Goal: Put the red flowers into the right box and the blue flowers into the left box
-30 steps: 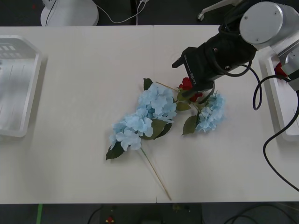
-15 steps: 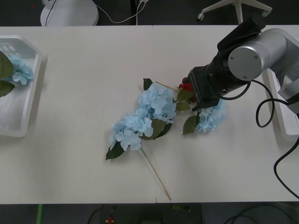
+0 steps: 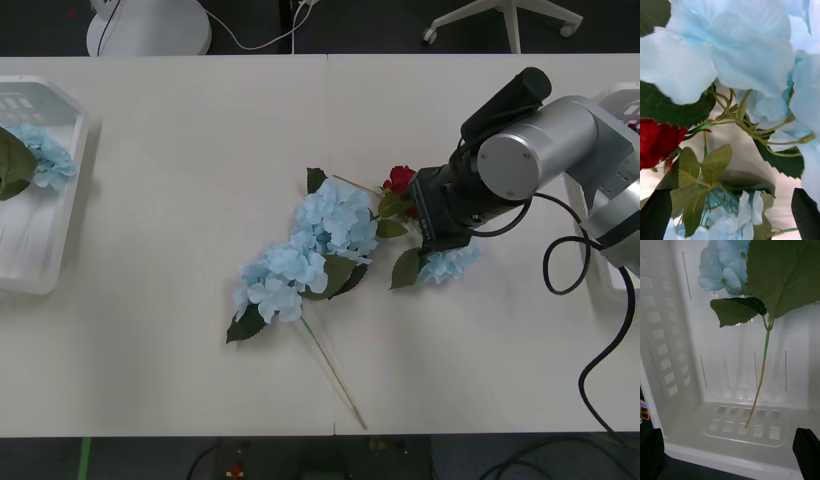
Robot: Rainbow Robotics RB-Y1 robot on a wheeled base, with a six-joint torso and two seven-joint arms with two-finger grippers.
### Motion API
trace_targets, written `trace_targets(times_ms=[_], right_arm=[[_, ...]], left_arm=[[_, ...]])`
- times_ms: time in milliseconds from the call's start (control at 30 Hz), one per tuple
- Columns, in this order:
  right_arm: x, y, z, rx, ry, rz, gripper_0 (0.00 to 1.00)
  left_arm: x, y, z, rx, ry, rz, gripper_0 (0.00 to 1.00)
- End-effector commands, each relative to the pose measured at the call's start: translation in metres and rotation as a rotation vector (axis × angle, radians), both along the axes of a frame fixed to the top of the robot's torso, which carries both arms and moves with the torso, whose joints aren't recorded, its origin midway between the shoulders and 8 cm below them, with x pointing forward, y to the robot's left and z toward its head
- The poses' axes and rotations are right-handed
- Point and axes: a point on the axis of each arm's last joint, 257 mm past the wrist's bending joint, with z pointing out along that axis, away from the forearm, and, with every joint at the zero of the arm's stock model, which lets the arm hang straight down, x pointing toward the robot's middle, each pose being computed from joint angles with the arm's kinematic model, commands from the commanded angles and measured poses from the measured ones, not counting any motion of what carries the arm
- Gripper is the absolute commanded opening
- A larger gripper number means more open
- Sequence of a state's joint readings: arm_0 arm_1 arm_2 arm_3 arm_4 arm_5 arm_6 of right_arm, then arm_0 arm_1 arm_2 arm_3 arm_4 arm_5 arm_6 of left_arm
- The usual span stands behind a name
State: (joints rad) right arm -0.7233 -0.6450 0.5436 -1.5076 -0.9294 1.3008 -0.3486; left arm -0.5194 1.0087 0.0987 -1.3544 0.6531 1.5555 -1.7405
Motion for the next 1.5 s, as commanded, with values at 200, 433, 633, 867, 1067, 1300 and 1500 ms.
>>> trace_targets(times_ms=[200,433,633,867,1067,1300,1500], right_arm=[[0.012,0.030,-0.017,0.029,-0.012,-0.036,0.92],[0.024,0.018,-0.033,-0.018,-0.034,-0.058,0.92],[0.028,0.020,-0.042,-0.018,-0.039,-0.061,0.92],[0.028,0.017,-0.046,-0.037,-0.040,-0.047,0.34],[0.028,0.012,-0.053,-0.059,-0.034,-0.039,0.01],[0.029,0.007,-0.055,-0.093,-0.048,0.006,0.00],[0.036,-0.005,-0.051,-0.124,-0.064,0.064,0.00]], left_arm=[[-0.007,-0.150,0.032,-0.386,-0.042,-0.047,1.00],[-0.018,-0.245,0.009,-0.506,-0.050,0.021,1.00],[-0.033,-0.320,-0.027,-0.614,-0.049,0.103,1.00],[-0.063,-0.391,-0.064,-0.704,0.006,0.170,1.00],[-0.091,-0.431,-0.082,-0.752,0.048,0.200,1.00],[-0.119,-0.451,-0.104,-0.721,0.075,0.214,1.00],[-0.127,-0.474,-0.126,-0.673,0.048,0.219,1.00]])
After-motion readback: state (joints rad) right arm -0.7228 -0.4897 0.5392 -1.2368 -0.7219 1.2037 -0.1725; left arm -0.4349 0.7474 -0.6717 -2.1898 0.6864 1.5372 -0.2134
